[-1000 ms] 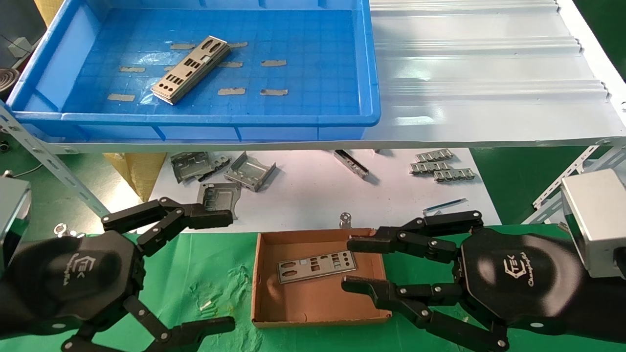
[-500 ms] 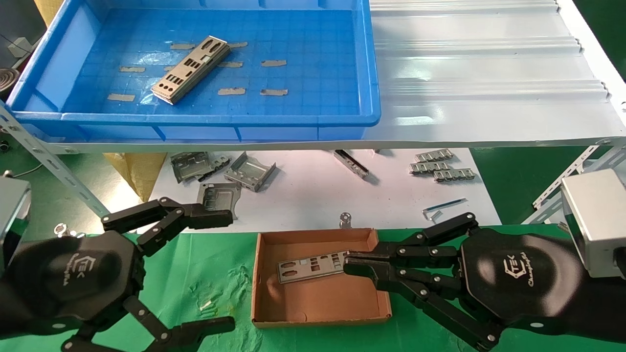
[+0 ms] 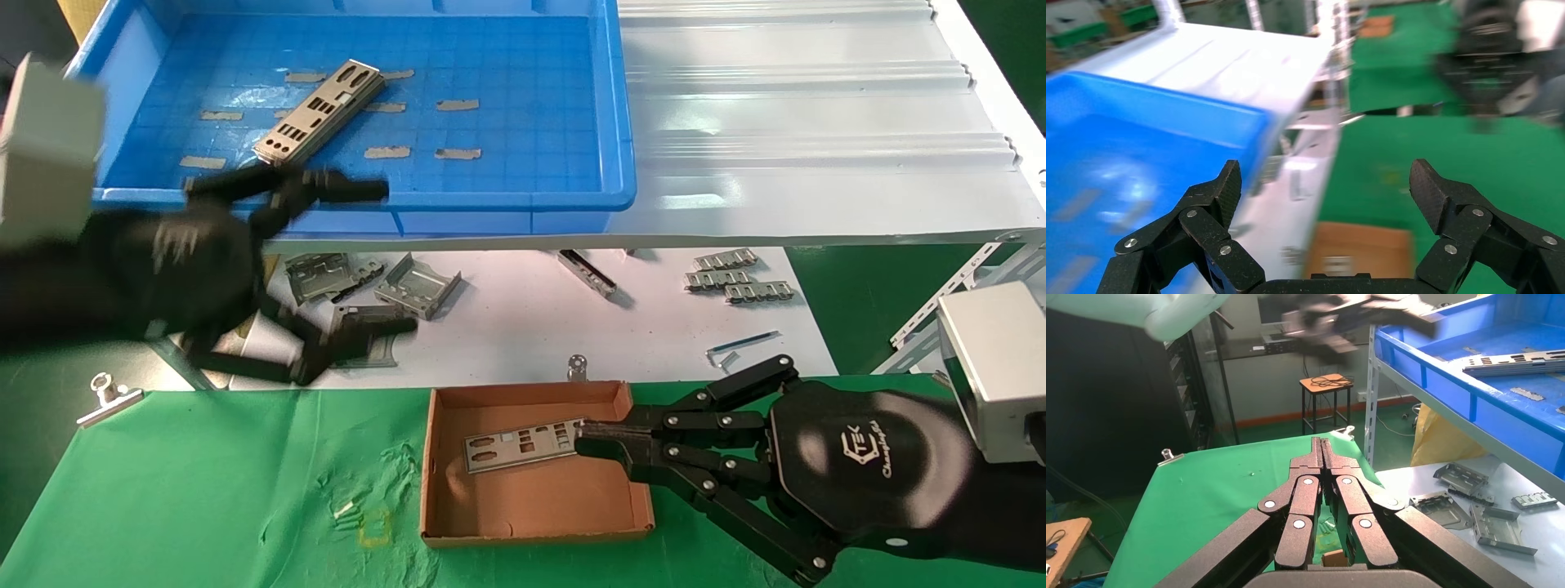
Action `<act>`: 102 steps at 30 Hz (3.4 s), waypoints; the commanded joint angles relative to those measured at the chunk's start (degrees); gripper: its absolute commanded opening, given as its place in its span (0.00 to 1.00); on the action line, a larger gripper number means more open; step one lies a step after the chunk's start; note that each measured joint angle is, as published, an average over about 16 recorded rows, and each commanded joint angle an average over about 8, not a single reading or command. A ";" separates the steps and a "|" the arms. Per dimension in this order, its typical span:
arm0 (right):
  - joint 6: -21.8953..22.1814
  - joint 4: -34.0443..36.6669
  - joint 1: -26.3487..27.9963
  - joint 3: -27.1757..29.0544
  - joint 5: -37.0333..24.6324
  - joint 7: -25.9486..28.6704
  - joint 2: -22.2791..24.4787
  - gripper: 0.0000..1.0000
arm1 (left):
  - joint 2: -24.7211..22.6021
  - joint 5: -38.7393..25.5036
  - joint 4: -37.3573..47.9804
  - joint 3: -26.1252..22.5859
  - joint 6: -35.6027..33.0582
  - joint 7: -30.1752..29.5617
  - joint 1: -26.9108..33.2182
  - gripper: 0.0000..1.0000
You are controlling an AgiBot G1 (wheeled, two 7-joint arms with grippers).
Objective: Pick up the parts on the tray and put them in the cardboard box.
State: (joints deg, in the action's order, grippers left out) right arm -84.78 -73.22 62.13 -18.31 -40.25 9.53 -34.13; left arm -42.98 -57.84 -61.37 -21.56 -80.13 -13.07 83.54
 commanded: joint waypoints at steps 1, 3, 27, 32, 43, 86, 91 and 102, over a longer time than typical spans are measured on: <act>0.00 0.00 0.00 0.00 0.00 0.00 0.00 0.00 | -2.21 -3.99 3.25 -1.61 0.81 -0.65 5.31 1.00; 0.00 0.00 0.00 -0.01 0.00 0.00 0.00 0.00 | -5.26 -7.76 10.03 -3.23 2.34 0.28 9.72 1.00; 0.02 0.01 0.02 -0.05 0.03 -0.03 0.02 1.00 | -22.12 -19.60 54.59 -7.76 18.45 12.75 28.77 1.00; 0.02 0.01 0.02 -0.06 0.04 -0.03 0.02 1.00 | -22.73 -18.81 57.12 -7.14 20.07 13.70 29.22 1.00; 0.03 0.01 0.02 -0.08 0.05 -0.04 0.03 1.00 | -23.44 -18.10 59.67 -6.60 22.32 15.37 29.54 0.05; 0.06 0.01 0.04 -0.16 0.10 -0.08 0.06 1.00 | -23.13 -16.41 60.68 -5.42 24.27 15.67 29.90 0.00; 0.06 0.01 0.04 -0.16 0.11 -0.08 0.06 1.00 | -23.10 -15.86 60.26 -5.04 22.19 15.80 30.61 0.00; 0.07 0.01 0.05 -0.18 0.12 -0.09 0.07 1.00 | -22.84 -14.92 57.55 -4.67 5.84 17.45 31.85 0.00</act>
State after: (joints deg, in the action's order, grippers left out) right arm -84.71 -73.21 62.18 -18.50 -40.13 9.44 -34.06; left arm -65.81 -72.82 -4.12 -26.36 -75.07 4.88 114.86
